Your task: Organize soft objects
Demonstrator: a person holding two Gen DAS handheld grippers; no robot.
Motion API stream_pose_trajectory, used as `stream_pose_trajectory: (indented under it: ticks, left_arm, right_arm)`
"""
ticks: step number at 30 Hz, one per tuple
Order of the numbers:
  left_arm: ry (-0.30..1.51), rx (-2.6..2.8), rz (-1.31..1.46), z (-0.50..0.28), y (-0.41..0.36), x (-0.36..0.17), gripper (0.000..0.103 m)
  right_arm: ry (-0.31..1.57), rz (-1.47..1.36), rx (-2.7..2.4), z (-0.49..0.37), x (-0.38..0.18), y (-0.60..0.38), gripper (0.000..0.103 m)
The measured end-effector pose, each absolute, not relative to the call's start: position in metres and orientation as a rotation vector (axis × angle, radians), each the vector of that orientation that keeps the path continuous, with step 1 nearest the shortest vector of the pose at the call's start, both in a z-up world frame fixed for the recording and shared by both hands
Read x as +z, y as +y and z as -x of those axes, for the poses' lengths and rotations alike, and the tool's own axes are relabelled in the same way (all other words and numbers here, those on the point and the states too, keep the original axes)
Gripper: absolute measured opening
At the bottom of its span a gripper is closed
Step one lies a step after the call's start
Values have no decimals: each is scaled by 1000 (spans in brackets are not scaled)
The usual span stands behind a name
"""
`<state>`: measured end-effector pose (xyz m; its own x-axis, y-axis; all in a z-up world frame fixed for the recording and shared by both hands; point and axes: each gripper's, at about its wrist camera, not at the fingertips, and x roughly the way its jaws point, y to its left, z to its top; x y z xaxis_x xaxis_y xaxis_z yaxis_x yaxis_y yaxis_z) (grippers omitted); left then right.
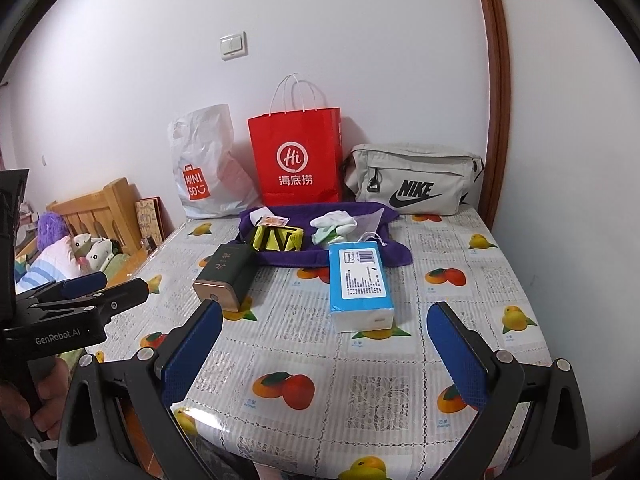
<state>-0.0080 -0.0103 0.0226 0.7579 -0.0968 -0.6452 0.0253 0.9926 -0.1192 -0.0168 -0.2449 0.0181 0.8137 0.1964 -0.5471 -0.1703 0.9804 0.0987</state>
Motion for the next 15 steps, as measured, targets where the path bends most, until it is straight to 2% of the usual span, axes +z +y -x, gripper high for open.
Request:
stream_pose_trajectory:
  ticks: [15]
  left_arm:
    - [706, -70, 111, 12, -10, 22, 90]
  right_arm:
    - [583, -49, 197, 19, 19, -244, 101]
